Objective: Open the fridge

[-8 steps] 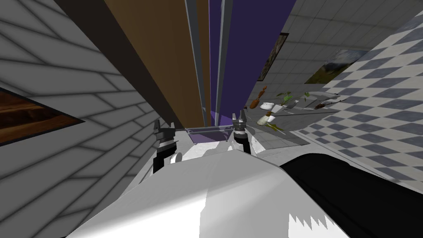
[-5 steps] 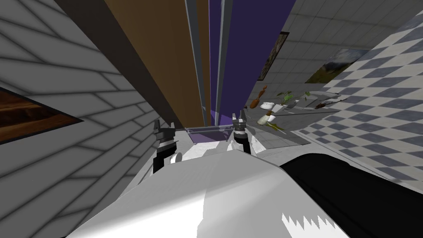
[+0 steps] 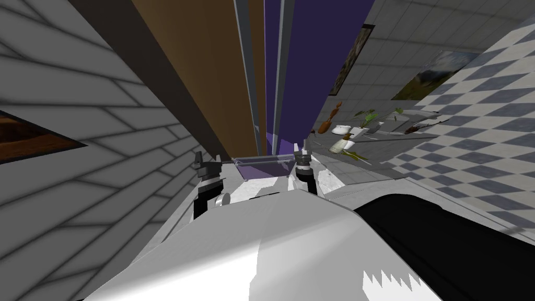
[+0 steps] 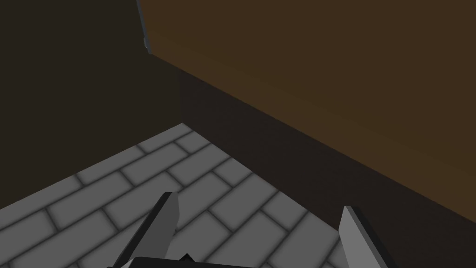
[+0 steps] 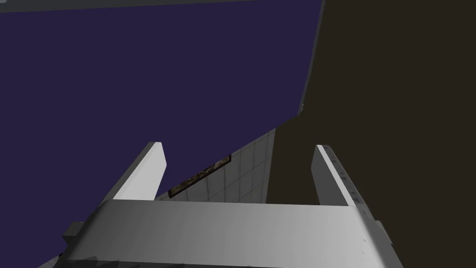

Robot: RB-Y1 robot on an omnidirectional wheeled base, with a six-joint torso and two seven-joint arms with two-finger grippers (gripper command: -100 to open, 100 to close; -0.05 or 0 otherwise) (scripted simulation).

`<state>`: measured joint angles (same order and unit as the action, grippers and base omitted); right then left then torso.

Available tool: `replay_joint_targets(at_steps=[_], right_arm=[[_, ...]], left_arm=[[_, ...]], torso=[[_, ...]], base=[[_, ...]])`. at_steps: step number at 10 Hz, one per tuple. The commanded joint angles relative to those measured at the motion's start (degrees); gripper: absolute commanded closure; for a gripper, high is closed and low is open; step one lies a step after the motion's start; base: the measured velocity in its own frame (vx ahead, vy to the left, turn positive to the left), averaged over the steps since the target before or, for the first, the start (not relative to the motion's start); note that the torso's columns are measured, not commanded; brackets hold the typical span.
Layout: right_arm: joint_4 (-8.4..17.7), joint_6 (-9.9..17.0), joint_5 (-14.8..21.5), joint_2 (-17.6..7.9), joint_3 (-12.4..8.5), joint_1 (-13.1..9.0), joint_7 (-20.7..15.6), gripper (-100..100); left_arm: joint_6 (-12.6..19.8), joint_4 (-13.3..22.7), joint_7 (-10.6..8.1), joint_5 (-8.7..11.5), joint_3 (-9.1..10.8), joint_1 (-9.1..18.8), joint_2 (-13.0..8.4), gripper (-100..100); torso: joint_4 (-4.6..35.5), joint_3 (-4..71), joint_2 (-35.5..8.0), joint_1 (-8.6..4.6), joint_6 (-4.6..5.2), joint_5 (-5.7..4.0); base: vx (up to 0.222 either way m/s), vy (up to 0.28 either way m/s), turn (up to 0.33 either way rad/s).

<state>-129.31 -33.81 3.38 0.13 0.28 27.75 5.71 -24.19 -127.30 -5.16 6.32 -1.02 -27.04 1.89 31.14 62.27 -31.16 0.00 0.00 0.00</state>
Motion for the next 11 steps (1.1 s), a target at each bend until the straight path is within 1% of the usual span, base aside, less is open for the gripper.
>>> replay_joint_targets(at_steps=[1,2,3,4,5,6,7,8,9,10,11], right_arm=[[0.0,0.0,0.0,0.0,0.0,0.0,0.0,0],[0.9,-0.4,0.2,-1.7,0.0,0.0,1.6,-100],[1.9,-0.9,0.5,-2.9,0.0,-0.1,3.2,-100],[3.1,-1.4,0.8,-4.2,0.0,-0.1,5.0,-100],[3.1,-1.4,0.8,-4.2,0.0,-0.1,5.3,-100],[4.6,-2.1,1.1,-5.5,-0.1,-0.2,7.6,-100],[4.6,-2.1,1.1,-5.5,-0.1,-0.2,7.9,-100],[6.4,-2.9,1.5,-6.7,-0.1,-0.3,10.2,-100],[6.4,-2.9,1.5,-6.7,-0.1,-0.3,10.8,-100],[8.4,-3.8,1.9,-7.8,-0.2,-0.4,12.9,-100],[8.4,-3.8,1.9,-7.8,-0.2,-0.4,14.2,-100]], left_arm=[[0.0,0.0,0.00,0.0,0.00,0.0,0.0,0],[0.0,0.0,0.00,0.0,0.00,0.0,0.0,0],[0.0,0.0,0.00,0.0,0.00,0.0,0.0,0],[0.0,0.0,0.00,0.0,0.00,0.0,0.0,0],[0.0,0.0,0.00,0.0,0.00,0.0,0.0,0],[0.0,0.0,0.00,0.0,0.00,0.0,0.0,0],[0.0,0.0,0.00,0.0,0.00,0.0,0.0,0],[0.0,0.0,0.00,0.0,0.00,0.0,0.0,0],[0.0,0.0,0.00,0.0,0.00,0.0,0.0,0],[0.0,0.0,0.00,0.0,0.00,0.0,0.0,0],[0.0,0.0,0.00,0.0,0.00,0.0,0.0,0]], torso=[[4.2,8.5,-4.2,0.00,0.00,0.00],[8.5,16.9,-8.5,0.00,0.00,0.00],[10.3,20.9,-10.4,0.02,0.00,0.01],[10.9,22.0,-10.9,0.06,0.00,0.02],[11.0,22.3,-11.0,0.06,0.00,0.02],[11.1,22.3,-11.1,0.02,0.00,0.01],[11.1,22.3,-11.1,-0.02,0.00,-0.01],[11.2,22.3,-11.2,-0.02,0.00,-0.01],[11.1,22.3,-11.1,0.01,0.00,0.00],[11.1,22.3,-11.1,0.01,0.00,0.01],[11.1,22.3,-11.1,0.01,0.00,0.00]], base=[[0.000,0.000,0.000],[0.019,0.009,-0.020],[0.032,0.022,-0.024],[0.041,0.030,-0.027],[0.030,0.023,-0.014],[0.034,0.021,-0.022],[0.027,0.019,-0.013],[0.031,0.025,-0.028],[0.030,0.023,-0.014],[0.042,0.025,-0.025],[0.038,0.024,-0.015]])
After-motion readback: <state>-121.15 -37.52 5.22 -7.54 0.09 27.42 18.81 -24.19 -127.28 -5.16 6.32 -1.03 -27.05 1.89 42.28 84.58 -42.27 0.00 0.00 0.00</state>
